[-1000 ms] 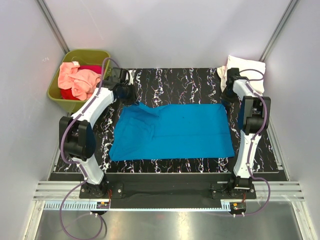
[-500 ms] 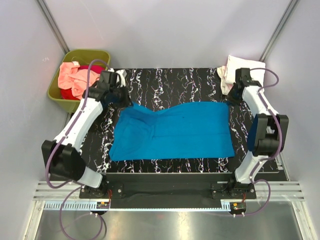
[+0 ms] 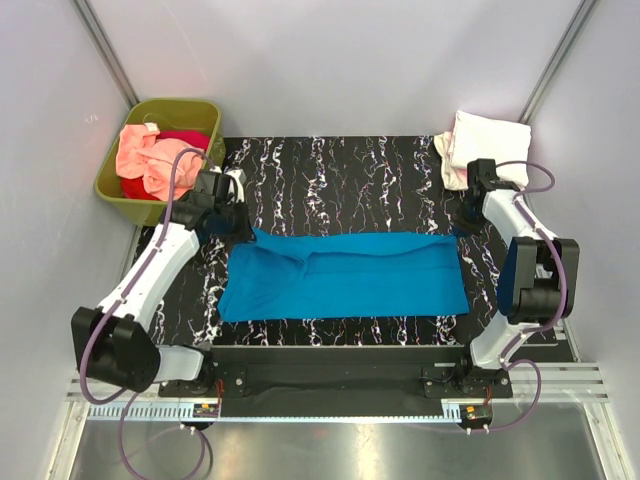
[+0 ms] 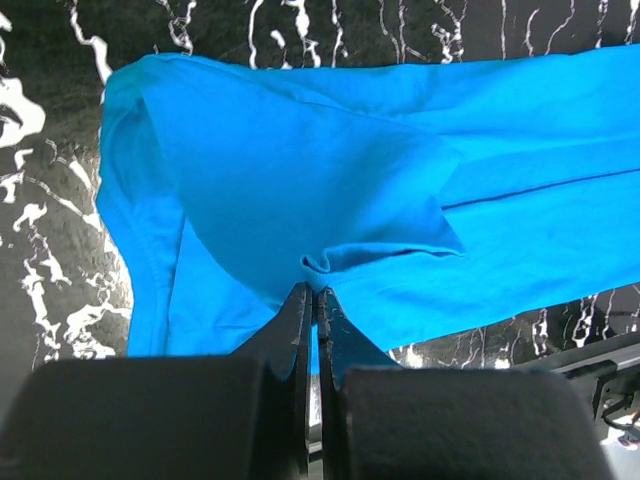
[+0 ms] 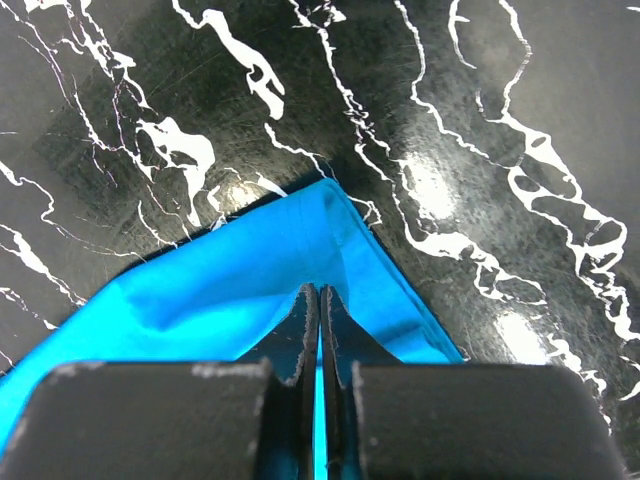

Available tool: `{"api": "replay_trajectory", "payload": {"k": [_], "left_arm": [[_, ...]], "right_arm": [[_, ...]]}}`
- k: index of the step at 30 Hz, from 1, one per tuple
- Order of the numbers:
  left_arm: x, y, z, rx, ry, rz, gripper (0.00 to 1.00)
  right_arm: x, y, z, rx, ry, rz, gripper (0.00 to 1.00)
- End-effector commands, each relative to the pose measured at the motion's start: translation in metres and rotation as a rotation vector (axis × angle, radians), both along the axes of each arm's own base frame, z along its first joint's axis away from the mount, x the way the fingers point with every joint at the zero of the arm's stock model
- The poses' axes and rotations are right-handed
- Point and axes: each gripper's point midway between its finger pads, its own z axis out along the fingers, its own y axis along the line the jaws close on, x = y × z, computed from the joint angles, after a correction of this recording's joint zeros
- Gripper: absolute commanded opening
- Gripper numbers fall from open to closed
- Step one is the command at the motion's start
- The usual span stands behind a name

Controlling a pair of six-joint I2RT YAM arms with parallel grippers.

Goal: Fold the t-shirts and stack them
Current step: Fold the tshirt

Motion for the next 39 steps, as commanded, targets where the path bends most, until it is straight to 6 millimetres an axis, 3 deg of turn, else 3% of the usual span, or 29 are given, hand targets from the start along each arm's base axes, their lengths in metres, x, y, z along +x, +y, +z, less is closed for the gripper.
{"api": "replay_trajectory", "payload": {"k": [1,11,18,19,21,22,23,24,25,28,33,35,37,39], "left_arm": [[-0.007,0.010,0.006,0.028,-0.042,0.012,0.00],[-0.039,0.020,-0.012,0.042,-0.008,0.019,0.00],[-0.067,0.019,-0.028,0.006,0.064,0.046,0.00],[-0.073,0.021,-0.028,0.004,0.069,0.056,0.04],[-0.084,0.023,-0.036,-0.002,0.101,0.074,0.11],[-0.090,0.023,-0.036,-0.005,0.110,0.082,0.20],[-0.090,0.024,-0.033,-0.005,0.106,0.086,0.25],[-0.095,0.024,-0.030,-0.009,0.111,0.088,0.36],[-0.097,0.025,-0.028,-0.010,0.110,0.089,0.42],[-0.096,0.026,-0.019,-0.017,0.094,0.108,0.53],[-0.087,0.023,-0.025,-0.026,0.089,0.127,0.54],[-0.080,0.020,-0.034,-0.036,0.102,0.133,0.52],[-0.071,0.016,-0.044,-0.044,0.113,0.140,0.51],[-0.061,0.013,-0.052,-0.048,0.119,0.147,0.50]], "right_arm": [[-0.001,-0.011,0.019,-0.046,-0.062,-0.045,0.00],[-0.026,-0.012,0.006,-0.056,-0.032,-0.057,0.00],[-0.047,-0.009,-0.013,-0.042,0.013,-0.090,0.00],[-0.048,-0.010,-0.015,-0.040,0.016,-0.102,0.00],[-0.049,-0.013,-0.015,-0.035,0.010,-0.127,0.17],[-0.048,-0.013,-0.016,-0.026,0.011,-0.129,0.38],[-0.047,-0.014,-0.014,-0.021,0.012,-0.135,0.74],[-0.045,-0.014,-0.013,-0.020,0.010,-0.138,0.88],[-0.045,-0.014,-0.012,-0.019,0.011,-0.141,0.95],[-0.038,-0.014,-0.001,-0.014,-0.022,-0.144,1.00],[-0.025,0.004,0.016,0.038,-0.093,-0.065,0.94],[-0.019,0.028,0.020,0.058,-0.109,0.019,0.90],[-0.020,0.066,0.017,0.042,-0.092,0.149,0.89],[-0.021,0.085,0.010,0.058,-0.079,0.213,0.88]]}}
